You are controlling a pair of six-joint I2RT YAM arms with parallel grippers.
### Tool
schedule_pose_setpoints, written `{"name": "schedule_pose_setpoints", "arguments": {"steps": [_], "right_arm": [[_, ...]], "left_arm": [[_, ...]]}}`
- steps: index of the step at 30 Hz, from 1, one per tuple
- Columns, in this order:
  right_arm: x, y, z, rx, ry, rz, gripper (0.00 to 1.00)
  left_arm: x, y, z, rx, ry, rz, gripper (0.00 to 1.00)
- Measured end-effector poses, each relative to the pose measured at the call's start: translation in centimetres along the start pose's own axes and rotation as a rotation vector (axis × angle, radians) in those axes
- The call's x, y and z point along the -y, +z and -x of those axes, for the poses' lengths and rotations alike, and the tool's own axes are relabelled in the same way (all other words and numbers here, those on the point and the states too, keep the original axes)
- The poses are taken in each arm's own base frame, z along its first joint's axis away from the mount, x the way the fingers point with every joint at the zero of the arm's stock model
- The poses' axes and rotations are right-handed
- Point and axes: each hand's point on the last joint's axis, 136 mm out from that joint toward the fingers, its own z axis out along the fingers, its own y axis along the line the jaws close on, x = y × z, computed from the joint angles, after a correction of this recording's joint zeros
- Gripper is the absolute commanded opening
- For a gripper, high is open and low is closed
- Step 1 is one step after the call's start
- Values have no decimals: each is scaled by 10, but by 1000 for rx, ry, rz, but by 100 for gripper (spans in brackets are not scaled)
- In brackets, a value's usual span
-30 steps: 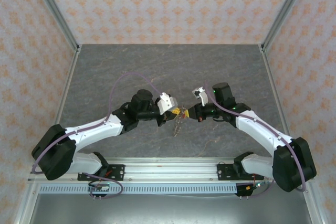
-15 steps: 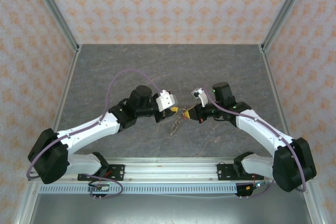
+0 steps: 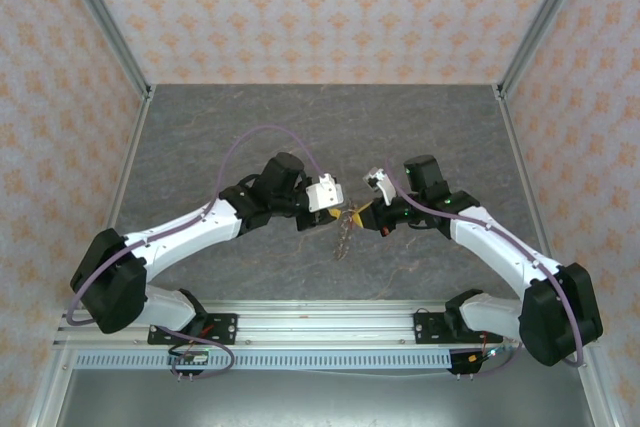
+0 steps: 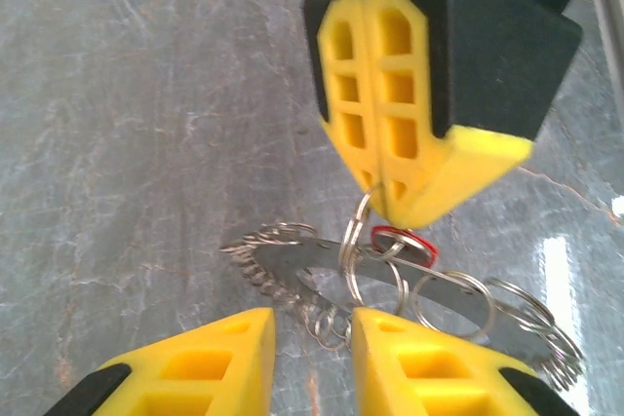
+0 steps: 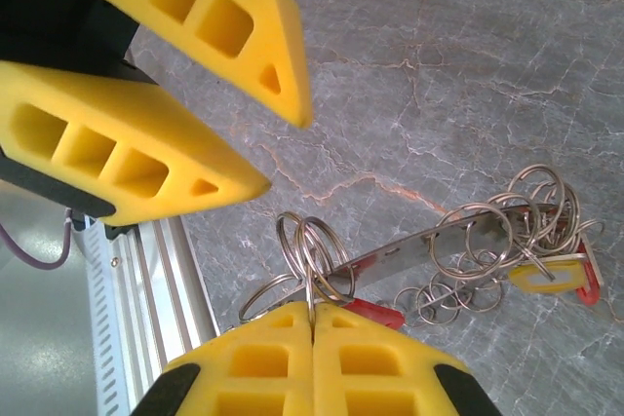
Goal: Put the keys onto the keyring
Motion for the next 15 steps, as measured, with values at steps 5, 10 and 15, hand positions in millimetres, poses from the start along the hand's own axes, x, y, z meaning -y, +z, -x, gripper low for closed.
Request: {"name": "schedule_pose_setpoints", "arguments": {"steps": [5,10,15], "right_arm": [[-1,0,-1,-6,-10,6,0],[0,2,0,-17,-14,14,0],[-1,1,2,-21,-22,15,0]], "left_arm": [[1,-1,8,1,27,-33,27],[2,1,5,-20,43,-48,27],[5,8,-4,-53,32,-75,27]]}}
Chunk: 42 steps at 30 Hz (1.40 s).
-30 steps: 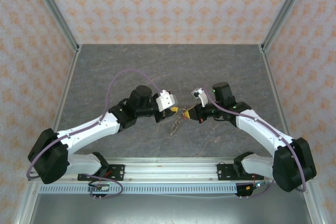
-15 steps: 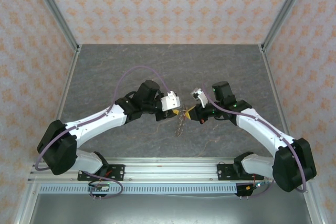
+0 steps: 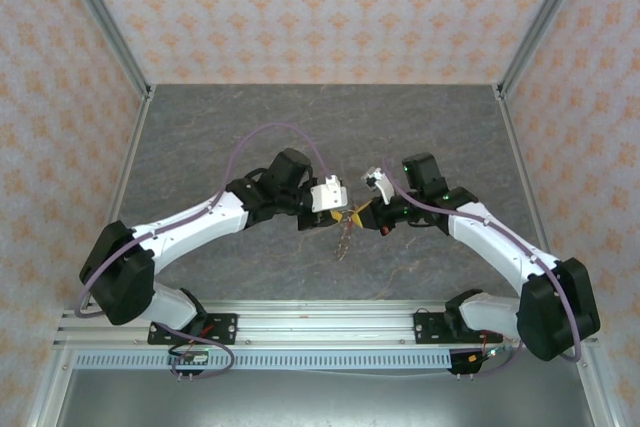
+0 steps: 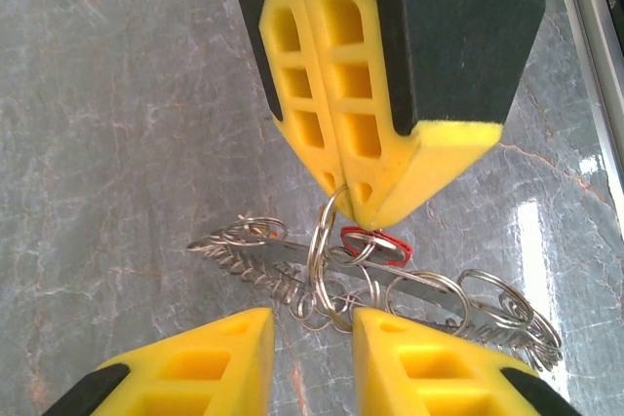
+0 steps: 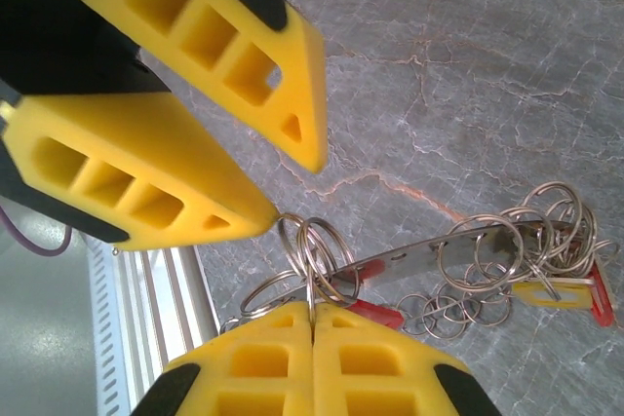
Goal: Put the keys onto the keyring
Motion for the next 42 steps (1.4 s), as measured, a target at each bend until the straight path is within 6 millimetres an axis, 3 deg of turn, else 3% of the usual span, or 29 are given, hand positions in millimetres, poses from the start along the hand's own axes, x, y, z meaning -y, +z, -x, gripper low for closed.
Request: {"name": "schedule_pose_setpoints", "arguments": {"steps": [33,42], "right_arm": [[-5,0,1,-12,-17,31,0],[-5,0,1,-12,-17,31,0]], "left_arm": [[4,4,11,29,2,-61,28],[3,8,12,24,6,-70,16]]}}
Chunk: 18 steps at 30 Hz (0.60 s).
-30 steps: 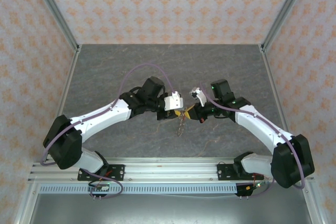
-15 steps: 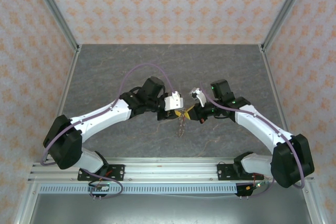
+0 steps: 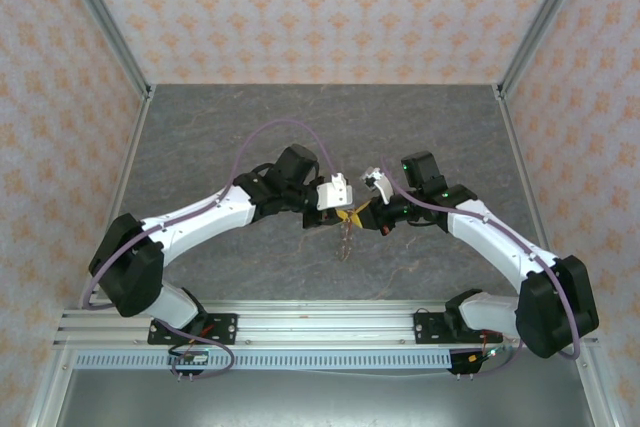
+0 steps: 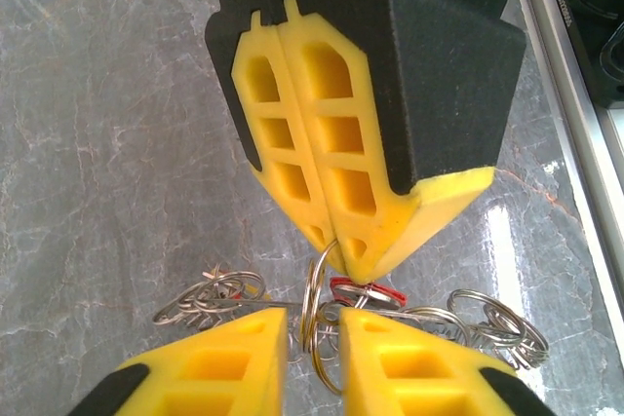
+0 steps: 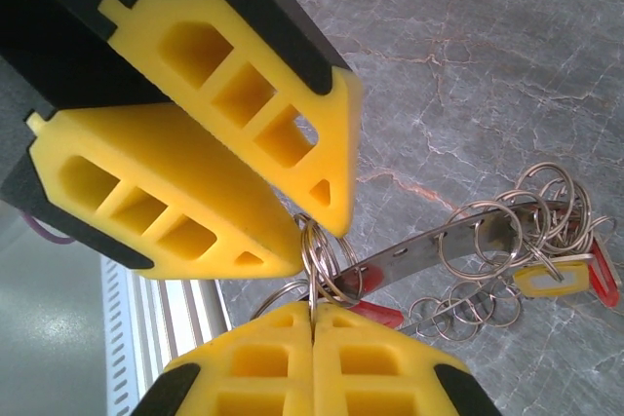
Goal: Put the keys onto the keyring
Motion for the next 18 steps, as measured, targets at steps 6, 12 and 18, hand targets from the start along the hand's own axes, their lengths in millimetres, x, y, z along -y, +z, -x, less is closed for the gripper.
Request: {"name": "schedule_pose_setpoints", "arguments": {"steps": [6,12,18], "right_arm": [[0,0,-1,-3,5,-1,0],[1,0,-2,-8,6,-5,0],[6,-2,-3,-8,25,-35,0]], "left_arm": [[0,1,0,-2,1,-2,4],[0,1,0,-6,3,1,0],[-1,2,0,2,-6,8,0]]}}
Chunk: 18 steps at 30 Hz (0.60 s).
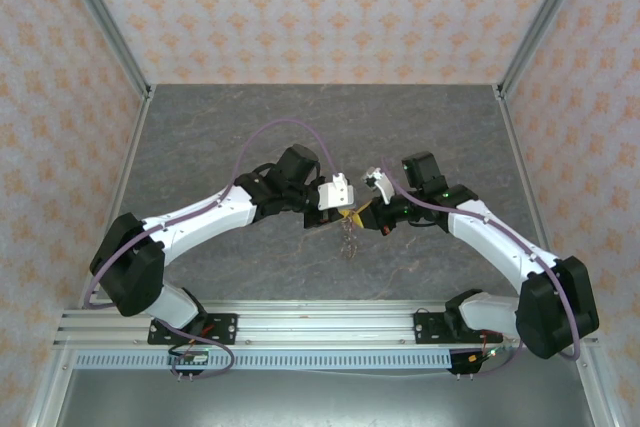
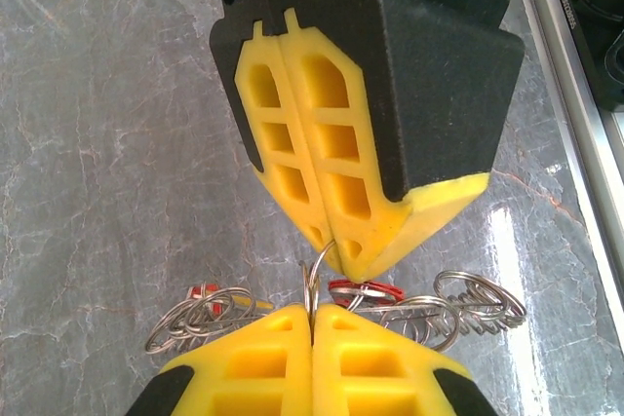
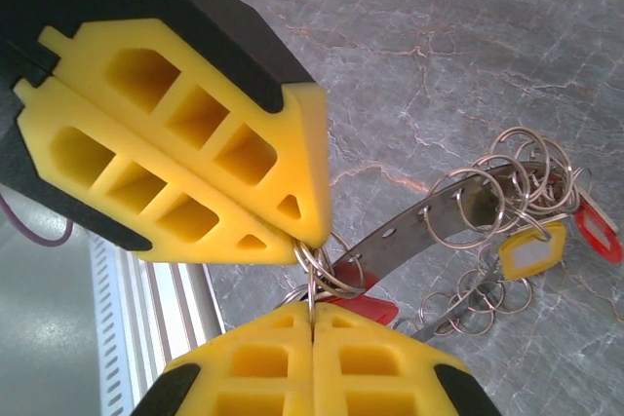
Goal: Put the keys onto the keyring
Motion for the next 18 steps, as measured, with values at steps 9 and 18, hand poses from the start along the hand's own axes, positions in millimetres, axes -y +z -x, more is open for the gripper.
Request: {"name": "schedule_pose_setpoints", "arguments": {"steps": [9,18], "right_arm": [[9,-3,-2,1,80,-38,0],[20,2,-10,-31,155,-68,0]], "left_arm": [[-3,2,0,27,-18,30,0],[-3,3,-1,36,-31,34,0]]}}
